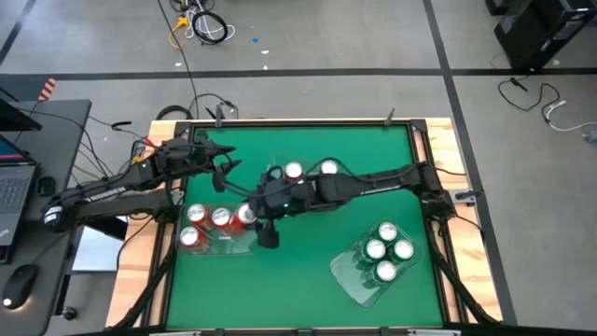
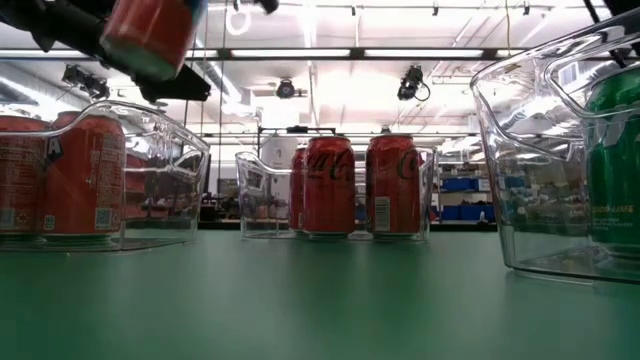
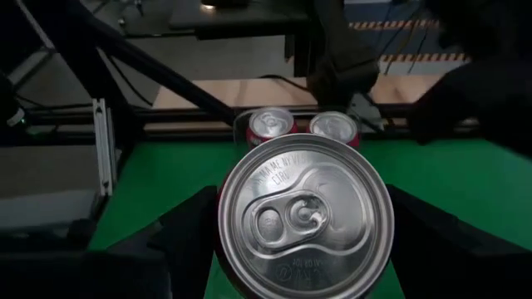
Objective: Sort soda cans
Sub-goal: Put the red soda can into the bottom left transparent bin
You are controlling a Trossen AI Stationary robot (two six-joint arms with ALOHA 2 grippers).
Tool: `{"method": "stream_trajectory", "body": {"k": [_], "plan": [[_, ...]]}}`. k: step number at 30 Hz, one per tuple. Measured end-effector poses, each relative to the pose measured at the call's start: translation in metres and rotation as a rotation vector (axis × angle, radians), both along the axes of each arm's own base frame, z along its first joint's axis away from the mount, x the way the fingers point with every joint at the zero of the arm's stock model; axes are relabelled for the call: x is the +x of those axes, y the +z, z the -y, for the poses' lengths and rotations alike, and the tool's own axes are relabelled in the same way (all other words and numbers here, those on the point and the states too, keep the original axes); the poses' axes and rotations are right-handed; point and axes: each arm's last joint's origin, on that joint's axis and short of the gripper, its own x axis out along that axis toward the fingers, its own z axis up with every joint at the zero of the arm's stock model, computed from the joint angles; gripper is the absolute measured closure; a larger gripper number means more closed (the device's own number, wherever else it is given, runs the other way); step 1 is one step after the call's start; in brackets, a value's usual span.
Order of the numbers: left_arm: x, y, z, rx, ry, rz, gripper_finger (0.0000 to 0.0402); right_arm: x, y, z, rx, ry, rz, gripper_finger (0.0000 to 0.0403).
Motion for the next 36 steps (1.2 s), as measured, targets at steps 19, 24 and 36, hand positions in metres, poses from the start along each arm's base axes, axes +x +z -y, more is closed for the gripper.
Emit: {"method": "stream_trajectory", "body": {"k": [19,24,36], "plan": [[0.000,0.000,-0.001,-0.001,0.027,-0.001,0.0184,0.032,-0.075,0.000,0.055,0.094,-0.167,0.0123],[0.000,0.000,-0.001,-0.002,0.027,0.000,0.0184,0.023,-0.070,0.001,0.068,0.084,-0.238,0.0123],[-0.001,0.000,-0.001,-0.006,0.027,-0.002,0.0184,-0.016,-0.053,-0.008,0.090,0.071,-0.484,0.0123]]}}
